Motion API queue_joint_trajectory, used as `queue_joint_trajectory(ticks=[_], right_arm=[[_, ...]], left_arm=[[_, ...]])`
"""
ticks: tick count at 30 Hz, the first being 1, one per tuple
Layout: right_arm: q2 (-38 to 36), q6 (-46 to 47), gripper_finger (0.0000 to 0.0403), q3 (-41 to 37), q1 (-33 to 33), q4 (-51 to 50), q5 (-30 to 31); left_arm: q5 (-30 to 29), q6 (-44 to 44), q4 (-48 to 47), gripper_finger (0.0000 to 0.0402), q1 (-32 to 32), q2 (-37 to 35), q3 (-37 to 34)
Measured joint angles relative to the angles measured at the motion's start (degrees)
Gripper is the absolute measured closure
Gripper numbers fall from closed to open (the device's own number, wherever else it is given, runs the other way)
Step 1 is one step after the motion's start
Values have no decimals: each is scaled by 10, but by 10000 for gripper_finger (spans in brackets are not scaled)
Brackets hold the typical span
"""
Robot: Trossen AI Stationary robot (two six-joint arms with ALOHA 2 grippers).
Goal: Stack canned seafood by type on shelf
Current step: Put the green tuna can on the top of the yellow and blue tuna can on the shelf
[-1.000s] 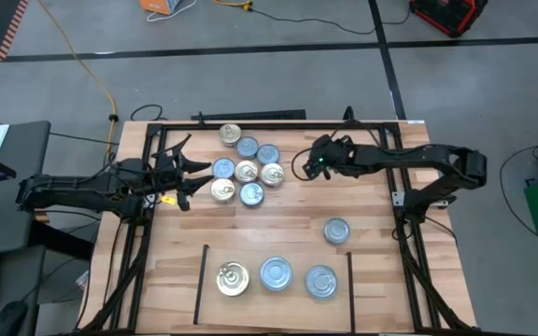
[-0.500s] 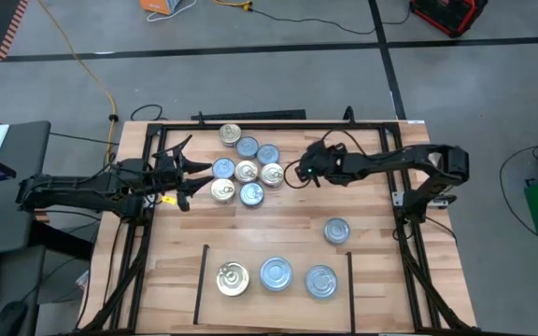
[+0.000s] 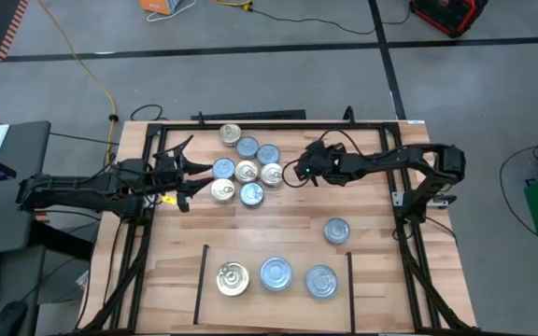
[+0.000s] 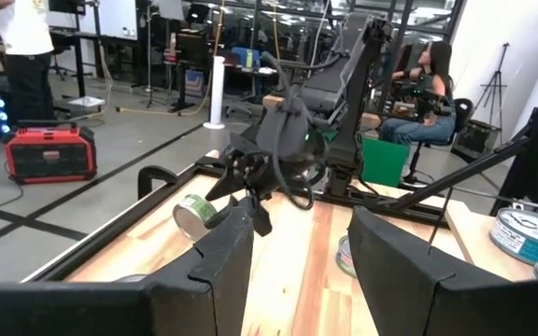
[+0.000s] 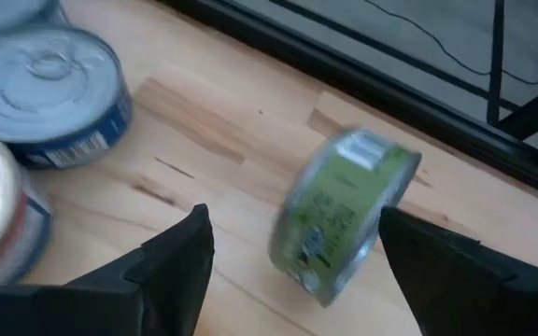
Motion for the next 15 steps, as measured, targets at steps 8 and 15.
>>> queue_joint_trajectory(ticks=[8,15], right_arm=[[43,9,72,0,-4,1,21],[54,15,72,0,-8,-11,65]], left_arm=[[16,-4,0,233,0,0,0],[17,-2,-2,233,0,-1,0]])
